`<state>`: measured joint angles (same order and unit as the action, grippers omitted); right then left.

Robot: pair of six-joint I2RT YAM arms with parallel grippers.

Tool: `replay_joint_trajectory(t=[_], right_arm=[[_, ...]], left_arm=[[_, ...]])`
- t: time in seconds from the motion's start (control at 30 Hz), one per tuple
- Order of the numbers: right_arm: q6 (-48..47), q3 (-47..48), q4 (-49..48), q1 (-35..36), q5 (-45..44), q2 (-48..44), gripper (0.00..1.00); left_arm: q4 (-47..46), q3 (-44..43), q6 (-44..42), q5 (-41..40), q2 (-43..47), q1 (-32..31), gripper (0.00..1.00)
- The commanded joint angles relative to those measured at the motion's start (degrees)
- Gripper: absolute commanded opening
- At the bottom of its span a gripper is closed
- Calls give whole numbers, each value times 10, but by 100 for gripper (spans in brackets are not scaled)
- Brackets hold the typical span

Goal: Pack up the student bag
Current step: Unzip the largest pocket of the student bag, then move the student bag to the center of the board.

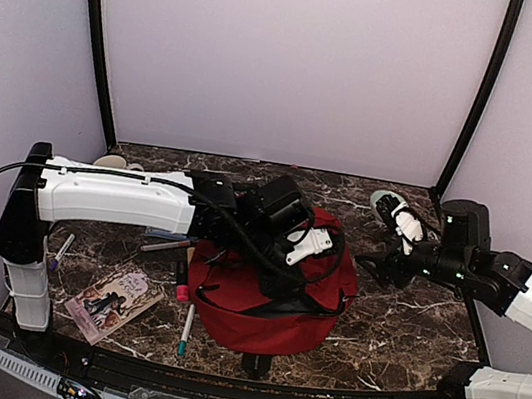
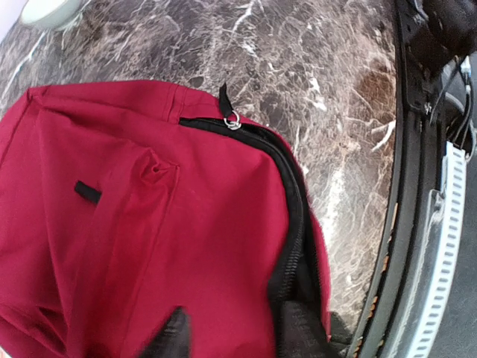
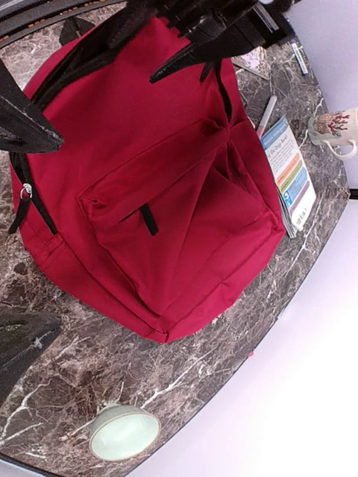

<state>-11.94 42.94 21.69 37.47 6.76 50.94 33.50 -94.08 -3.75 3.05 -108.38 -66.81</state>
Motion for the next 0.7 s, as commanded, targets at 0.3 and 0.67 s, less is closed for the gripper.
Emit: replay_joint_trajectory(t=[0.3, 0.67], right_arm=[[4, 22, -42, -1, 76, 58, 71], [211, 125, -67, 2, -112, 246, 75]], left_arm=[[123, 33, 146, -107, 107, 52, 69], [180, 175, 385, -128, 200, 124, 66]])
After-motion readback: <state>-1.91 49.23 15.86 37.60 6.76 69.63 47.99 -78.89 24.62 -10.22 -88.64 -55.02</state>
